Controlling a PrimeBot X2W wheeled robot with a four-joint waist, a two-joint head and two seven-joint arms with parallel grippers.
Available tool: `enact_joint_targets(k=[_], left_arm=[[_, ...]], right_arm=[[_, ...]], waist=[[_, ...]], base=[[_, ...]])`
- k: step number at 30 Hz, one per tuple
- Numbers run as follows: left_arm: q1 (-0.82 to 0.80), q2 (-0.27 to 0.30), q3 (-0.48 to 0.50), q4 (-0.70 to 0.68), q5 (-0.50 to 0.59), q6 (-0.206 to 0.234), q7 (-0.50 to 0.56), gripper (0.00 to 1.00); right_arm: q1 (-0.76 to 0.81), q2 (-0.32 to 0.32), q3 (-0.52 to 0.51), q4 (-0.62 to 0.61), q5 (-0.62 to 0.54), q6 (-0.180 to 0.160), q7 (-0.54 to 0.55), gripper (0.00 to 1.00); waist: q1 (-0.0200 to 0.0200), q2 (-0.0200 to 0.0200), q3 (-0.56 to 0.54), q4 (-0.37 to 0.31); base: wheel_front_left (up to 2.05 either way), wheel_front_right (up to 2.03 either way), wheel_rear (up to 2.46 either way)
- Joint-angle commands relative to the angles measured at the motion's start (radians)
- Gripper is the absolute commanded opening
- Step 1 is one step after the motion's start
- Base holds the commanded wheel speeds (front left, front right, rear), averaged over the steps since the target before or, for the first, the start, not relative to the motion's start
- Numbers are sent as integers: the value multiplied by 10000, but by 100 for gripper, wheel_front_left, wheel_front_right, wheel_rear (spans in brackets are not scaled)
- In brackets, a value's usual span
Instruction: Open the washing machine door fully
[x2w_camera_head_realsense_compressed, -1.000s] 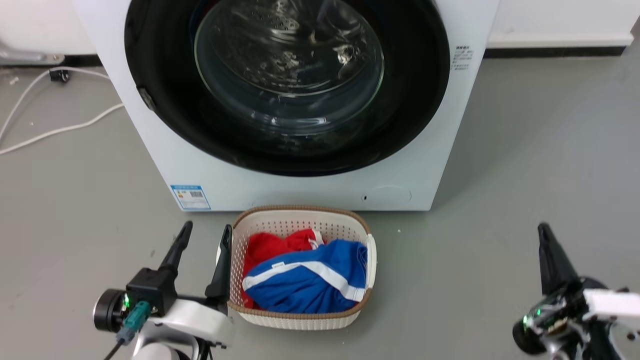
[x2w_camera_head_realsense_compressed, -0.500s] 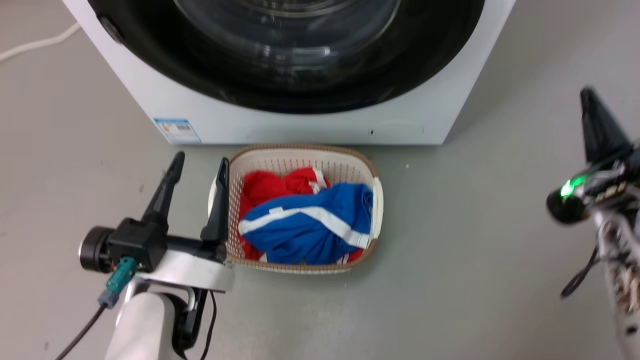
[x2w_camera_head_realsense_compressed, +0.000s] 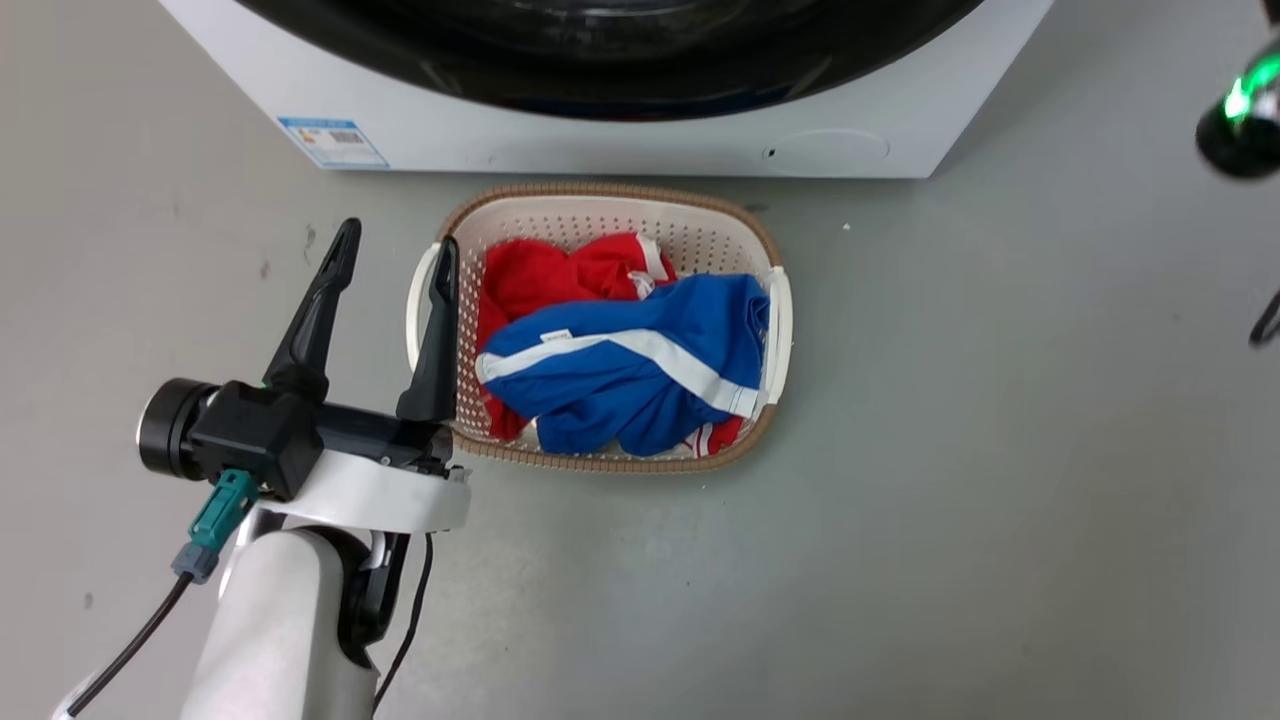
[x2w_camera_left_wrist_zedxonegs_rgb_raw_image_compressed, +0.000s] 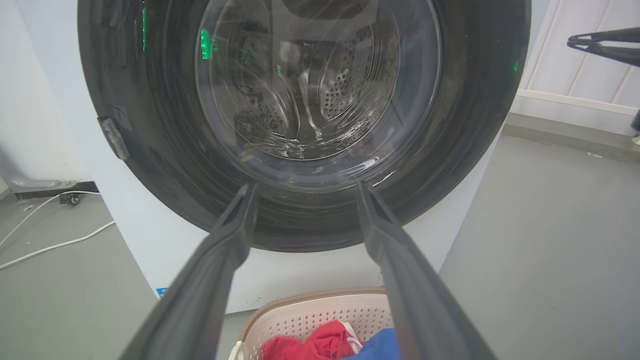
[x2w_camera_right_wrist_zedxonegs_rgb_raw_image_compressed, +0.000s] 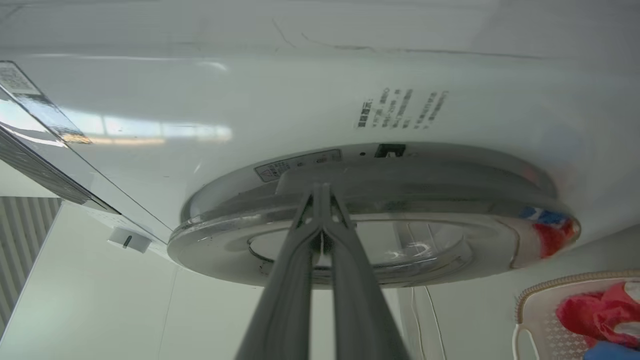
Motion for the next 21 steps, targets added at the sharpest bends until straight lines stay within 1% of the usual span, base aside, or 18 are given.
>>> enact_joint_targets(k=[1,6,12,16,21], left_arm=[[-180,37,-31,-97,62,-20,-24,100],[-246,-8,-50,-291,126,-36,-24,100],[-379,-119,-129,-346,112,-64,-24,100],[-488,-127,-128,-457,148,-78,-24,100],[-618,-148,-166,-523,198,-71,-24,100]], right_arm=[[-537,-143,418,293,-76,4,201,0],[-2081,-211,1571,1186,-276,4,554,0],[-3389,-22,2534,2175,-439,4,759,0],[-4084,125,2969,2620,-565,4,758,0],[-4523,311,3298,2927,-581,4,914,0]], waist=[[-3,-1,206,86],[-3,-1,470,182],[-3,-1,765,333],[-3,-1,1018,396],[-3,-1,1193,442]], base=[[0,0,0],[0,0,0],[0,0,0],[0,0,0],[0,0,0]])
